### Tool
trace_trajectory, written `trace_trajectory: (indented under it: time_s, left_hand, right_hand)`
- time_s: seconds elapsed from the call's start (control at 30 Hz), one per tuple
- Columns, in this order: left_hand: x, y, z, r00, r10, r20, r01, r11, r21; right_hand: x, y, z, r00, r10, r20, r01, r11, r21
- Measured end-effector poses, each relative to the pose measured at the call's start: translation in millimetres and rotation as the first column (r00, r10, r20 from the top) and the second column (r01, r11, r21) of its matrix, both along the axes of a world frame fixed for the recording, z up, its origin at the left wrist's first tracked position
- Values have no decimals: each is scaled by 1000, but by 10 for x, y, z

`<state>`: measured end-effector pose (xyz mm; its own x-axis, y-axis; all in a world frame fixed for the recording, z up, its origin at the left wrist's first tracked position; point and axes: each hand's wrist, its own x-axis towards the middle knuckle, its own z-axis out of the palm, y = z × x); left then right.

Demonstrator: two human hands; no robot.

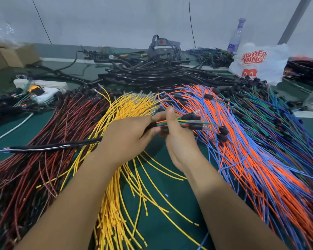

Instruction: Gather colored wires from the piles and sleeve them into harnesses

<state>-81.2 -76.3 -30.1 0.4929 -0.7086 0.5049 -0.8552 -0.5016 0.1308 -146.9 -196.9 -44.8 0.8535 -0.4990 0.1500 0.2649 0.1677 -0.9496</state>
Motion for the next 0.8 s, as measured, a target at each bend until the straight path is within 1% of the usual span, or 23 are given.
trace_trajectory:
  time_s: [0.07,0.13,0.2,0.27,0.3,0.37,0.43,0.5,0.57,0.7,0.8]
  left_hand:
    - [-24,-15,4,1000,-8,-13,7,1000,-12]
    - [-46,-35,-4,997,-19,-70,15,998,-59]
    - [-39,-74,-28,979,-38,-201,13,992,-125]
    - [-13,-105,-55,921,-80,-382,2,980,-200]
    - [7,-104,-66,891,-108,-440,-6,968,-250]
    - [53,-73,-80,863,-154,-482,-10,947,-320]
    - [103,-27,-92,858,-167,-485,8,950,-313]
    - [172,21,-104,880,-133,-456,19,969,-245]
    - [212,69,-97,904,-112,-412,30,979,-202]
    - [226,113,-73,949,-84,-305,49,991,-122]
    - [183,92,-70,968,-75,-241,61,996,-66]
  right_hand:
    - [9,5,-13,1000,-3,-10,3,1000,-22]
    - [28,-3,-13,1000,17,-8,-17,1000,-10]
    - [35,-16,-5,996,84,-14,-84,996,20]
    - [32,-18,1,988,151,-30,-149,987,61]
    - [25,-17,7,984,176,-23,-173,981,92]
    - [13,-37,31,984,180,14,-180,969,168]
    - [3,-91,59,988,135,70,-149,951,271]
    - [-13,-153,70,991,65,115,-104,921,376]
    - [-16,-203,71,993,35,110,-80,891,446]
    - [-32,-254,94,996,-18,90,-32,852,522]
    - [-31,-261,112,993,-72,89,13,843,537]
